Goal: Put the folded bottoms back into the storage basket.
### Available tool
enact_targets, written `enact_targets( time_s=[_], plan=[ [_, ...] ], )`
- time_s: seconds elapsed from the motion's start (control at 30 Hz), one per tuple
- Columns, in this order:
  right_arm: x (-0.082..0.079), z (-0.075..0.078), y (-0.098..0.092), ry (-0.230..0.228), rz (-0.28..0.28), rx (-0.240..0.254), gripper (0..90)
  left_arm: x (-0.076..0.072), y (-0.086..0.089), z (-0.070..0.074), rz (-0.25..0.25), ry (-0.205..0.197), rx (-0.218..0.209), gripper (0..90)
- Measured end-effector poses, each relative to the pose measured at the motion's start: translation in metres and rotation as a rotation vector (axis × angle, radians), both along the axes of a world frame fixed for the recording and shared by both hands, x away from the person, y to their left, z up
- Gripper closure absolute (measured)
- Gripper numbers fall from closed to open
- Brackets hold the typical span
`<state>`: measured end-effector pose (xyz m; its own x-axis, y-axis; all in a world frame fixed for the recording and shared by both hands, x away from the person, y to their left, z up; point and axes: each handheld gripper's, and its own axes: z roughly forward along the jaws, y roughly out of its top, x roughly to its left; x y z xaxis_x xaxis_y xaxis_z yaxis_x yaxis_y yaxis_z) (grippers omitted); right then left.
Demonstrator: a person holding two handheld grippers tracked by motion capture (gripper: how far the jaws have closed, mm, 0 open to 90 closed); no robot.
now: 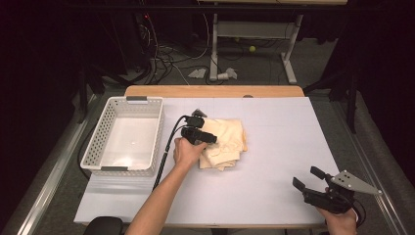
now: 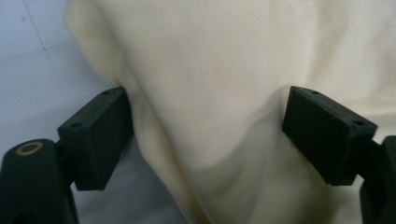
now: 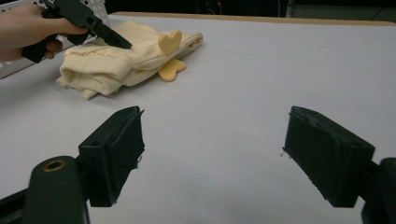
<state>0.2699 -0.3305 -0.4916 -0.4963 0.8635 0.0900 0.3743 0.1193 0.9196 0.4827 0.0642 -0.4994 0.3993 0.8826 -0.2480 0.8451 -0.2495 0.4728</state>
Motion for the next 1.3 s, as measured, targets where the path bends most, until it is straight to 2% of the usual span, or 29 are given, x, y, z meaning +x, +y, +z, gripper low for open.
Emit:
enact_targets(
  time_s=[0.2, 0.27, 0.4, 0.63, 0.77, 1.0, 1.3],
  plan=[
    [0.000, 0.000, 0.000, 0.003, -0.006, 0.000, 20.3, -0.001, -0.003, 0.000, -0.008, -0.007, 0.007, 16.6],
    [0.001, 0.000, 0.000, 0.004, -0.008, 0.001, 20.3, -0.002, -0.003, 0.001, -0.017, -0.006, 0.005, 20.5],
    [0.002, -0.001, 0.000, 0.008, -0.013, -0.001, 20.3, -0.003, -0.005, 0.002, -0.032, -0.006, -0.009, 29.8],
    [0.003, -0.001, -0.001, 0.012, -0.020, 0.008, 20.3, -0.005, -0.006, 0.003, -0.056, 0.022, -0.069, 55.5],
    [0.003, -0.002, -0.002, 0.013, -0.023, 0.013, 20.3, -0.006, -0.008, 0.004, -0.060, 0.016, -0.064, 64.3],
    [0.002, -0.001, -0.002, 0.012, -0.026, 0.013, 20.4, -0.006, -0.006, 0.005, -0.061, 0.015, -0.088, 68.1],
    [0.001, -0.001, -0.002, 0.002, -0.028, 0.006, 20.6, -0.010, -0.002, 0.021, -0.096, -0.039, -0.142, 69.4]
  ],
)
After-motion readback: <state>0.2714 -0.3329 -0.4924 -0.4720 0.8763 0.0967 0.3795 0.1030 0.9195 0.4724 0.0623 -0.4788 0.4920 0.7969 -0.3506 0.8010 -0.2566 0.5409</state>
